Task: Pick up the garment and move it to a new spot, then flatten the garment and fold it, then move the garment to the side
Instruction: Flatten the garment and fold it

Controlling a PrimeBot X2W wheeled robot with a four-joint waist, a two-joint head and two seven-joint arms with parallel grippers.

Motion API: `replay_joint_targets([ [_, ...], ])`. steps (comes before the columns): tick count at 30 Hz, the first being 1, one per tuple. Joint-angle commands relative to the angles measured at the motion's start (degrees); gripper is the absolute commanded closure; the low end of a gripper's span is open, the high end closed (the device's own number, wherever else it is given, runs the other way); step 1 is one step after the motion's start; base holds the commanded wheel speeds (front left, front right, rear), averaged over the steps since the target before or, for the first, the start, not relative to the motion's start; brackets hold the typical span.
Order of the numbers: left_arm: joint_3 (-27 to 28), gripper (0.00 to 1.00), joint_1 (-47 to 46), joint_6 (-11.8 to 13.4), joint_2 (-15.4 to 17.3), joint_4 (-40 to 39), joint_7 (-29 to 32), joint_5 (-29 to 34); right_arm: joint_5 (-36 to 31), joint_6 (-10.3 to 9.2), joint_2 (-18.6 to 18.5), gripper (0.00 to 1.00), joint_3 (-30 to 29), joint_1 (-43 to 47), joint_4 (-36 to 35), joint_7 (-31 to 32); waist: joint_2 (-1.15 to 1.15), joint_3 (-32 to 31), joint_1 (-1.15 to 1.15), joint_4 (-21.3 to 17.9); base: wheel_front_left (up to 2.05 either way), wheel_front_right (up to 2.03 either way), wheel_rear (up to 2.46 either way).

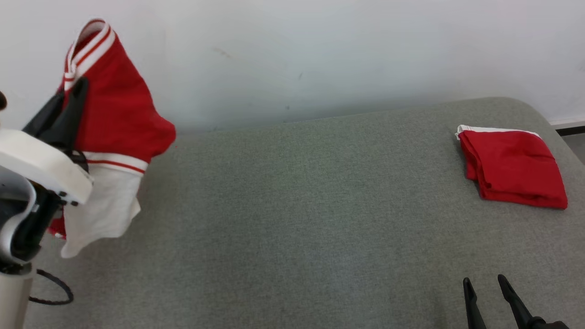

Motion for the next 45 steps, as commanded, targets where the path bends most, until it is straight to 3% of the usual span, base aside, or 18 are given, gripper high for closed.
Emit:
replay_joint_targets([
  [1,0.2,1.0,-1.0,-0.3,0.9,-0.2,0.8,-0.2,0.2,-0.12,-0.1,0.0,0.0,-0.3,0.2,-0.2,0.0,0.0,0.0,-0.1,0.0,0.0,0.0],
  [5,-1.0,1.0,-1.7,-0.4,1.3,0.3,3.2,-0.3,0.3,-0.12,0.0,0.0,0.4,0.0,0.4,-0.2,0.0,0.1,0.0,-0.3,0.0,0.0,0.0],
  [10,-5.1,1.0,0.9,-0.3,-2.1,1.7,4.7,-0.7,0.7,-0.12,0.1,0.0,1.0,-1.2,0.6,-0.2,0.0,0.8,0.0,-0.9,0.0,0.0,0.0],
  [21,-18.3,1.0,0.6,-1.7,-17.5,9.8,1.0,0.4,1.1,-0.12,0.1,0.0,2.6,-3.8,0.8,-0.2,0.0,4.0,0.0,-4.6,0.0,0.0,0.0],
  [29,-24.7,1.0,-5.2,-2.0,-25.4,22.8,-4.5,3.2,2.1,-0.12,0.4,0.0,3.7,-5.8,1.4,-0.2,0.0,7.3,0.0,-9.0,0.0,0.0,0.0],
  [32,-26.6,0.73,-7.0,-1.8,-26.7,27.0,-7.4,2.8,2.2,-0.12,0.5,0.0,3.6,-5.8,1.7,-0.2,0.0,7.7,0.0,-9.8,0.0,0.0,0.0],
  [33,-27.2,0.57,-7.5,-1.6,-27.0,28.1,-8.5,2.5,2.3,-0.12,0.5,0.0,3.6,-5.8,1.8,-0.2,0.0,7.7,0.0,-9.9,0.0,0.0,0.0],
  [34,-27.7,0.0,-8.0,-1.3,-27.1,29.0,-9.8,2.4,2.4,-0.12,0.5,0.0,3.5,-5.8,1.8,-0.2,0.0,7.7,0.0,-10.1,0.0,0.0,0.0],
  [45,-32.8,0.0,-7.2,1.4,-27.3,29.7,-19.2,-2.9,2.4,-0.12,0.5,0.0,2.2,-4.3,1.7,-0.2,0.0,5.8,0.0,-8.1,0.0,0.0,0.0],
])
